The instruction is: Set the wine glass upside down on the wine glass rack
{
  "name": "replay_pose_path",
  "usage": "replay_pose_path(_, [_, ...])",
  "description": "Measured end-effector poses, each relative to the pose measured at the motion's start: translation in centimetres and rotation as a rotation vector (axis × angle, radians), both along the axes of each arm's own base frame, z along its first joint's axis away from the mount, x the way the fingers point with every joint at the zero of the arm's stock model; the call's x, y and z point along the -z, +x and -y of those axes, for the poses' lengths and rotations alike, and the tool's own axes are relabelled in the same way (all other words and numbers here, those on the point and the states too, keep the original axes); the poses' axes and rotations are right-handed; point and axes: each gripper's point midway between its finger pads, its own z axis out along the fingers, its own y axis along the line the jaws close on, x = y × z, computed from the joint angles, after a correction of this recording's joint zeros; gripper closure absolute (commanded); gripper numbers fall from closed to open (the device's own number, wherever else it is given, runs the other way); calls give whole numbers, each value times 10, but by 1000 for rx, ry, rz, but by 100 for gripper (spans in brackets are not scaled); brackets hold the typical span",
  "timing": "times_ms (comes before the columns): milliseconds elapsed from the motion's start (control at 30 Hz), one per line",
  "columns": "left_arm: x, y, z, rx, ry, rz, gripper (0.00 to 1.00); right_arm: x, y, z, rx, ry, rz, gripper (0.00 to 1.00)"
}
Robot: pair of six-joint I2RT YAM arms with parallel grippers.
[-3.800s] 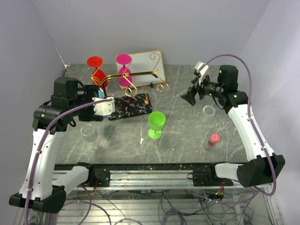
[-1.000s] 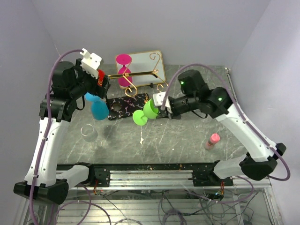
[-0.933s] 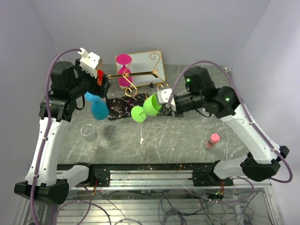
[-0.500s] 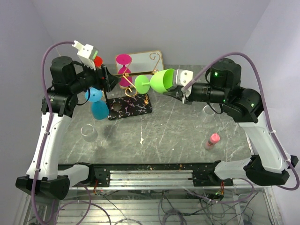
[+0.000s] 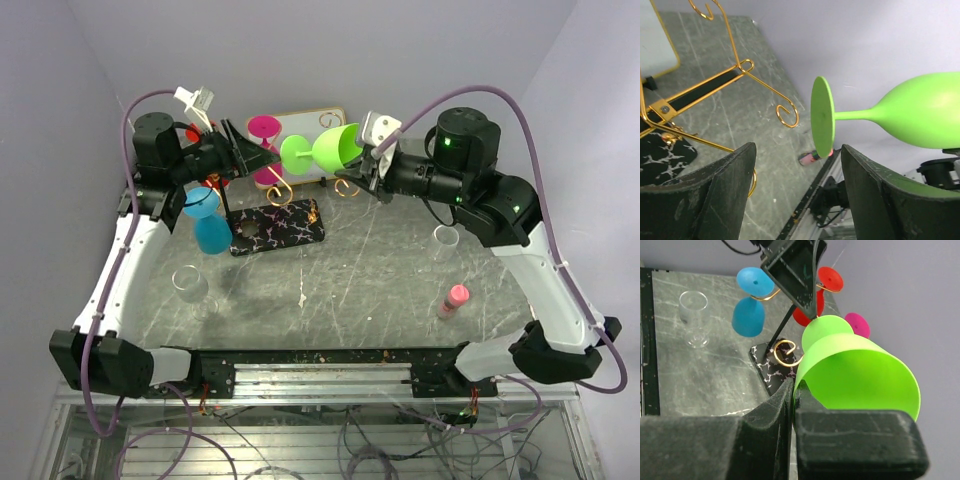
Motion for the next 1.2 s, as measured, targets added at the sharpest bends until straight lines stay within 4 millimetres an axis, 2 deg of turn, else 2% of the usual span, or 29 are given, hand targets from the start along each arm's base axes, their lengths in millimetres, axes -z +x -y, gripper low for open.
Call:
replay_pose_path(200, [8,4,12,47,-65,-76,24,-2,11,-10,14,21,-16,100])
replay_pose_path(367, [4,1,17,63,-72,-63,40,7,19,-19,16,13,-47,100])
replay_pose_path(467, [6,1,19,68,-61,-54,46,10,21,-22,18,11,-61,100])
replay_pose_path(900, [11,1,19,67,-25,-32,72,3,14,-25,-17,38,-72,100])
replay_pose_path(1033, [11,0,19,70,-21,-29,92,3,13,-25,-22,39,-73,100])
replay_pose_path(1133, [11,0,20,71,-18,-20,93,3,13,-26,-22,39,-74,100])
replay_pose_path(1200, [10,-1,20,70,-16,-17,93,3,13,-26,-24,39,-73,94])
